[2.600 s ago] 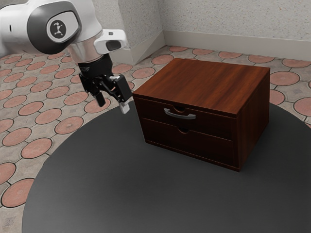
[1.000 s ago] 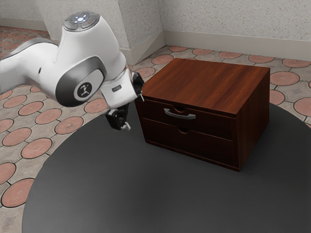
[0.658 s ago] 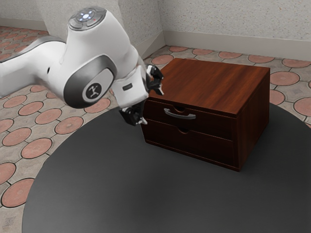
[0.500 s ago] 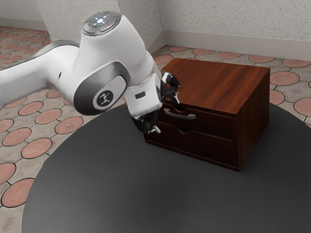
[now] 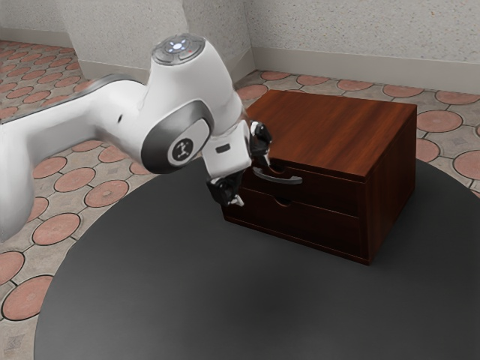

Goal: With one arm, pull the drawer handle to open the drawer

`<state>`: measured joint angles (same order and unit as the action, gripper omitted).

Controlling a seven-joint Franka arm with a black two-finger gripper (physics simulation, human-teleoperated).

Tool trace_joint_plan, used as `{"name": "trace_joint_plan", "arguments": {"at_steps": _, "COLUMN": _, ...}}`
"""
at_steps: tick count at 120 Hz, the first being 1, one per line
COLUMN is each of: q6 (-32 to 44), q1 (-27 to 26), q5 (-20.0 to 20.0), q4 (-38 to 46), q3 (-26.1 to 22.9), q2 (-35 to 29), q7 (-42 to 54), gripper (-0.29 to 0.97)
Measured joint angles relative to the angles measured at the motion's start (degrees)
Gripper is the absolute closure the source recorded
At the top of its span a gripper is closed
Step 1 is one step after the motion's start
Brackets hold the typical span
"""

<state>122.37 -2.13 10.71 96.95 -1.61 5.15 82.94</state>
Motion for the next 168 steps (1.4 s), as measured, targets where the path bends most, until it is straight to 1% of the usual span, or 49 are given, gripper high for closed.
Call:
{"name": "trace_joint_plan", "arguments": {"at_steps": 10, "q6": 0.97, "q1": -0.37, "q5": 0.14, "q4": -0.31, "q3": -0.01, "q2": 1.60, "q7": 0.25, "gripper": 0.00}}
{"name": "trace_joint_plan", "arguments": {"at_steps": 24, "q6": 1.95, "q1": -1.45, "q5": 0.27, "q4": -1.16, "q3": -0.28, "q2": 1.82, "q7": 0.56, "gripper": 0.02}}
{"name": "trace_joint_plan", "arguments": {"at_steps": 34, "q6": 2.39, "q1": -1.53, "q5": 0.36, "q4": -0.60, "q3": -0.29, "q2": 1.69, "q7": 0.70, "gripper": -0.01}}
{"name": "trace_joint_plan", "arguments": {"at_steps": 52, "q6": 2.82, "q1": -0.88, "q5": 0.48, "q4": 1.27, "q3": 0.08, "q2": 0.77, "q7": 0.73, "gripper": 0.05}}
{"name": "trace_joint_plan", "arguments": {"at_steps": 70, "q6": 3.05, "q1": -0.55, "q5": 0.46, "q4": 1.08, "q3": 0.71, "q2": 0.93, "q7": 0.68, "gripper": 0.11}}
{"name": "trace_joint_plan", "arguments": {"at_steps": 97, "q6": 4.38, "q1": -0.67, "q5": 0.27, "q4": 0.83, "q3": 0.80, "q2": 1.78, "q7": 0.65, "gripper": 0.16}}
{"name": "trace_joint_plan", "arguments": {"at_steps": 109, "q6": 4.98, "q1": -0.87, "q5": 0.06, "q4": 0.83, "q3": 0.66, "q2": 2.10, "q7": 0.65, "gripper": 0.13}}
{"name": "trace_joint_plan", "arguments": {"at_steps": 120, "q6": 5.50, "q1": -1.00, "q5": 0.00, "q4": 0.81, "q3": 0.44, "q2": 2.41, "q7": 0.63, "gripper": 0.07}}
{"name": "trace_joint_plan", "arguments": {"at_steps": 128, "q6": 5.82, "q1": -1.00, "q5": -0.07, "q4": 0.85, "q3": 0.29, "q2": 2.46, "q7": 0.63, "gripper": 0.05}}
{"name": "trace_joint_plan", "arguments": {"at_steps": 138, "q6": 6.09, "q1": -1.02, "q5": -0.17, "q4": 1.21, "q3": 0.07, "q2": 2.58, "q7": 0.59, "gripper": -0.03}}
{"name": "trace_joint_plan", "arguments": {"at_steps": 146, "q6": 6.26, "q1": -1.51, "q5": -0.45, "q4": 2.99, "q3": -0.18, "q2": 1.98, "q7": 0.56, "gripper": 0.00}}
{"name": "trace_joint_plan", "arguments": {"at_steps": 156, "q6": 6.49, "q1": -1.57, "q5": -0.26, "q4": 6.43, "q3": -0.35, "q2": -0.50, "q7": 0.53, "gripper": -0.05}}
{"name": "trace_joint_plan", "arguments": {"at_steps": 164, "q6": 6.66, "q1": -1.67, "q5": -0.01, "q4": 7.70, "q3": -0.36, "q2": -1.45, "q7": 0.50, "gripper": -0.02}}
{"name": "trace_joint_plan", "arguments": {"at_steps": 166, "q6": 6.70, "q1": -1.67, "q5": 0.06, "q4": 7.94, "q3": -0.39, "q2": -1.74, "q7": 0.49, "gripper": -0.04}}
{"name": "trace_joint_plan", "arguments": {"at_steps": 168, "q6": 6.71, "q1": -1.65, "q5": 0.12, "q4": 8.35, "q3": -0.46, "q2": -2.22, "q7": 0.49, "gripper": 0.00}}
